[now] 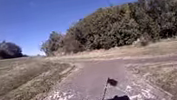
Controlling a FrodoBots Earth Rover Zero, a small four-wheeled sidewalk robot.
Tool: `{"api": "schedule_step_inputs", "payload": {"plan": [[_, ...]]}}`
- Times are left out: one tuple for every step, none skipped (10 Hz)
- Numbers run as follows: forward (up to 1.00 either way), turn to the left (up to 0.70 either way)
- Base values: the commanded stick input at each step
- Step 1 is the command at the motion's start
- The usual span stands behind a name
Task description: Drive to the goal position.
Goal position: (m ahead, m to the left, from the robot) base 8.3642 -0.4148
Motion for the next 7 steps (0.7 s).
{"api": "schedule_step_inputs", "payload": {"plan": [[0.7, 0.0], [0.7, 0.0], [0.7, 0.0], [0.7, 0.0], [0.7, 0.0], [0.7, 0.0], [0.7, 0.0]]}}
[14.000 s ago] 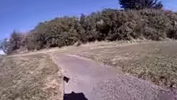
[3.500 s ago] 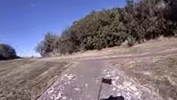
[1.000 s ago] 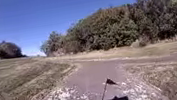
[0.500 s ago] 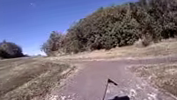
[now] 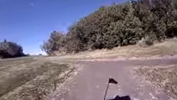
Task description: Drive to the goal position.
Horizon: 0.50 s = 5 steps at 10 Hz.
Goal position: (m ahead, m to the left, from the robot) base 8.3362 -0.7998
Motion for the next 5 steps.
{"api": "schedule_step_inputs", "payload": {"plan": [[0.7, 0.0], [0.7, 0.0], [0.7, 0.0], [0.7, 0.0], [0.7, 0.0]]}}
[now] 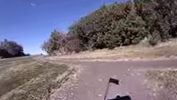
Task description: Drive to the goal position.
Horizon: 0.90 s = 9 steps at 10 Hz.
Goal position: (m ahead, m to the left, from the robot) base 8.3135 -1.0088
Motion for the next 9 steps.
{"api": "schedule_step_inputs", "payload": {"plan": [[0.7, 0.0], [0.7, 0.0], [0.7, 0.0], [0.7, 0.0], [0.7, 0.0], [0.7, -0.03], [0.7, -0.09], [0.7, -0.13], [0.7, -0.09]]}}
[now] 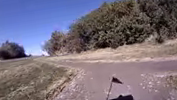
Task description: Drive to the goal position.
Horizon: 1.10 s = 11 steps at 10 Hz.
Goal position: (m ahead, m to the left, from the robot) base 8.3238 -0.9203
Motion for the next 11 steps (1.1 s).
{"api": "schedule_step_inputs", "payload": {"plan": [[0.7, -0.05], [0.7, -0.03], [0.7, 0.0], [0.7, 0.01], [0.7, 0.01], [0.7, 0.01], [0.7, 0.01], [0.7, 0.01], [0.7, 0.01], [0.7, 0.01], [0.7, 0.01]]}}
